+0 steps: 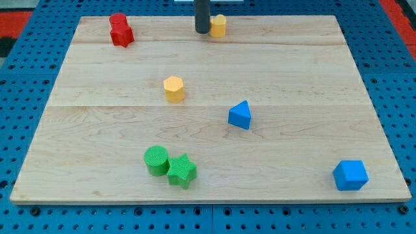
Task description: Move the yellow hexagon to the top center
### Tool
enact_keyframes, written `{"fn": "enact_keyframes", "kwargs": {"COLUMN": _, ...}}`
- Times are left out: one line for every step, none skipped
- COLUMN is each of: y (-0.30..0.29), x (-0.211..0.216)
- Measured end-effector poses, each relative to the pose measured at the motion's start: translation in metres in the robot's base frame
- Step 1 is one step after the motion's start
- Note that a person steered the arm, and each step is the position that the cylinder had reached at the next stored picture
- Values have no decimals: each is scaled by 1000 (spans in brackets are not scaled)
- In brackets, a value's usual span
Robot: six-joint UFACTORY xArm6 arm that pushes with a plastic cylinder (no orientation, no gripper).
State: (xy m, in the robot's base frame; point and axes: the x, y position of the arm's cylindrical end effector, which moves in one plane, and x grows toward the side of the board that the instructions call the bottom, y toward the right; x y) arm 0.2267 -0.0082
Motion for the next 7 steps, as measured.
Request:
{"fn": "enact_keyframes", "kwargs": {"y": 20, "x": 0}}
{"fn": "enact_keyframes", "kwargs": {"y": -22, "x": 5}}
{"fn": "enact_keyframes", "kwargs": {"y": -33, "x": 72}}
{"fn": "enact_keyframes", "kwargs": {"y": -33, "x": 152}}
{"fn": "enact_keyframes", "kwargs": {"y": -34, "x": 215}}
{"fn": "enact_keyframes", "kwargs": {"y": -58, "x": 236}}
{"fn": "enact_keyframes", "kwargs": {"y": -97, "x": 232}}
